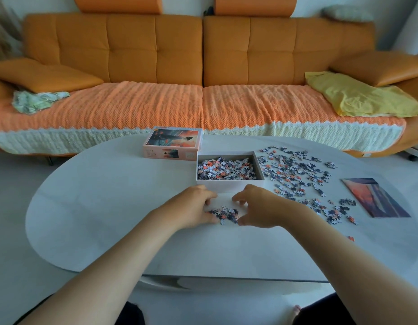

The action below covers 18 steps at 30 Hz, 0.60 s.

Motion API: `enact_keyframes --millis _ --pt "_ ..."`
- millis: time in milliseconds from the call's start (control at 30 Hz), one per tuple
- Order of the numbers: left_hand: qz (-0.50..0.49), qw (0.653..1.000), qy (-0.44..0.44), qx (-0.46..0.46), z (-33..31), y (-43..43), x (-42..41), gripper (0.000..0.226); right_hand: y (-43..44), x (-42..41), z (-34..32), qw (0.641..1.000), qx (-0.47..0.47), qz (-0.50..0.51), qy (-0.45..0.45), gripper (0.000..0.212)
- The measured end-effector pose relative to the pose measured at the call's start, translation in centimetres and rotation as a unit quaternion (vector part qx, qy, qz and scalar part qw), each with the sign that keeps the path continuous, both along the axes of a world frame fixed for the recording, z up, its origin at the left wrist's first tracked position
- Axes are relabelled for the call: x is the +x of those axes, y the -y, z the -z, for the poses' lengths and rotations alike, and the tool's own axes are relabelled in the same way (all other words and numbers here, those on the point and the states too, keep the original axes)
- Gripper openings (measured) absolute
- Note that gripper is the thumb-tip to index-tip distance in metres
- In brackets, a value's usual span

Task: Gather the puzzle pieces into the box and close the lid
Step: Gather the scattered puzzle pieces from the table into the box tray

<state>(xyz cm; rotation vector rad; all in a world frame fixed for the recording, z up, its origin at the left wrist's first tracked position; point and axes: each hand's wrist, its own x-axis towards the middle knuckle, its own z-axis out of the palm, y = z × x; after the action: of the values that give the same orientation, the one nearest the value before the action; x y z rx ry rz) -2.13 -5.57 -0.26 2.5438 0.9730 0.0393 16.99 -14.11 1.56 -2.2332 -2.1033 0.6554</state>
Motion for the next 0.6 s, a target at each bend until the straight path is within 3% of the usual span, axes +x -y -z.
enact_keyframes --millis 67,267,467,600 --pt "-0.004 1.0 -0.022 0.008 0.0 0.2 -0.1 0.032 -0.1 -0.2 0.2 1.0 0.0 0.009 0.007 0.061" --pt "0.0 1.0 0.023 -0.021 0.1 1.3 1.4 0.005 -1.2 -2.3 0.9 0.999 0.032 0.012 -0.037 0.023" --pt "-0.037 0.997 0.06 -0.008 0.4 1.1 1.5 0.028 -1.2 -2.6 0.3 0.995 0.044 0.055 -0.07 0.029" --pt "-0.049 0.996 0.069 -0.011 0.7 1.0 1.4 0.023 -1.1 -2.7 0.2 0.994 0.044 0.06 -0.076 0.025"
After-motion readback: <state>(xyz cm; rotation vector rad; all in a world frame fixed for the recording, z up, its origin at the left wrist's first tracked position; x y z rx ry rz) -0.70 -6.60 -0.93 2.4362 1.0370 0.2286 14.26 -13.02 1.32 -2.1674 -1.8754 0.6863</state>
